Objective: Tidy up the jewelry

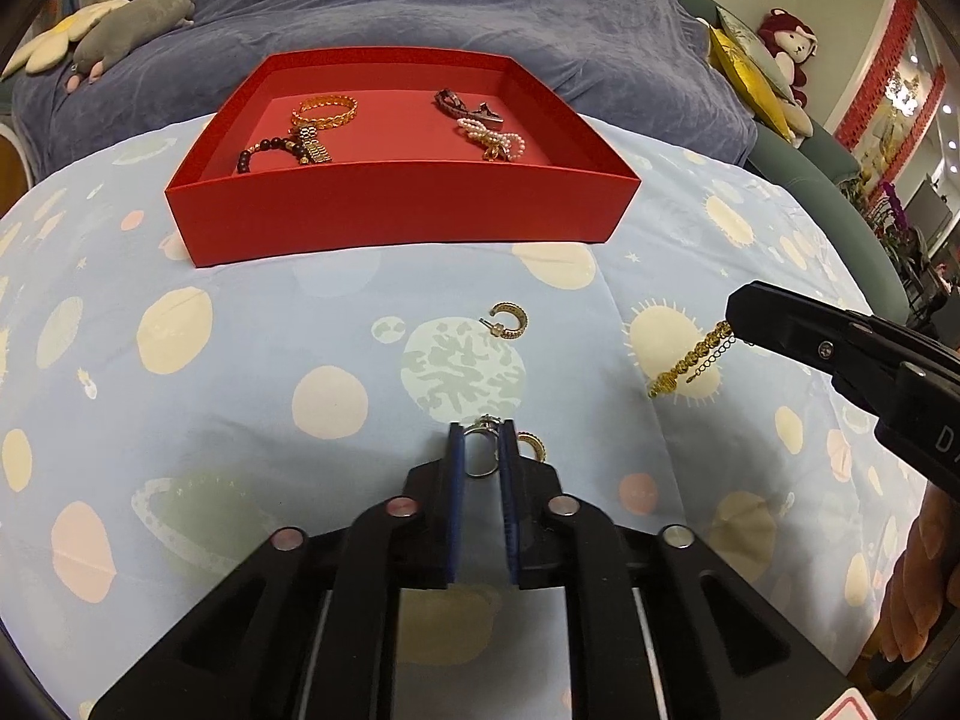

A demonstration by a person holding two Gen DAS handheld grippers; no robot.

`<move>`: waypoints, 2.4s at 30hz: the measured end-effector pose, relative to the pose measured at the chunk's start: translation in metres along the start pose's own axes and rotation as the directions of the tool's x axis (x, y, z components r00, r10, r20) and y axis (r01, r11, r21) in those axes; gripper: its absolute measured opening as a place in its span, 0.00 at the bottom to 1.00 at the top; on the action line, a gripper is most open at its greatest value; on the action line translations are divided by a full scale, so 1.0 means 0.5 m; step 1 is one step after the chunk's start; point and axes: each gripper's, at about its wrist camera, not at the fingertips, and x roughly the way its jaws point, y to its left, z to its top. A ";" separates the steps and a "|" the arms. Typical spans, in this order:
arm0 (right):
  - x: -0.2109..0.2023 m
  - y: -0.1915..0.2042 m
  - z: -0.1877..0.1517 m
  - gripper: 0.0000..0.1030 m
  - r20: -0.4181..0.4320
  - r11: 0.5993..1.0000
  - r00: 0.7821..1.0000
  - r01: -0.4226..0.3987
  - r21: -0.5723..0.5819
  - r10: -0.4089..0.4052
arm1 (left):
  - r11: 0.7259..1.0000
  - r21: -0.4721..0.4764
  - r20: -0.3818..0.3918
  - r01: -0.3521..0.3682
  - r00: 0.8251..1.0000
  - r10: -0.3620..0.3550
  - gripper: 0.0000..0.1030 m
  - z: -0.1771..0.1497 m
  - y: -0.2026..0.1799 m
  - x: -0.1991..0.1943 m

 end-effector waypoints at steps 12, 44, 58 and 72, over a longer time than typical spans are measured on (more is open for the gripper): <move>0.005 0.003 -0.005 0.06 -0.007 1.000 1.000 -0.006 -0.001 0.006 | 0.996 0.076 0.042 -0.049 0.998 0.046 0.21 -0.001 -0.017 0.017; 0.001 -0.007 0.000 0.06 -0.006 1.000 1.000 -0.007 0.020 0.007 | 0.994 0.107 0.018 -0.018 1.000 0.016 0.27 -0.039 -0.031 -0.022; -0.001 -0.007 0.000 0.06 -0.006 1.000 1.000 -0.011 0.019 0.011 | 0.975 0.181 0.083 -0.127 0.990 0.114 0.23 -0.038 -0.039 0.006; -0.010 -0.009 0.009 0.06 0.011 0.999 1.000 -0.015 0.029 0.014 | 0.989 0.130 0.067 -0.066 0.996 0.058 0.17 -0.025 -0.019 -0.017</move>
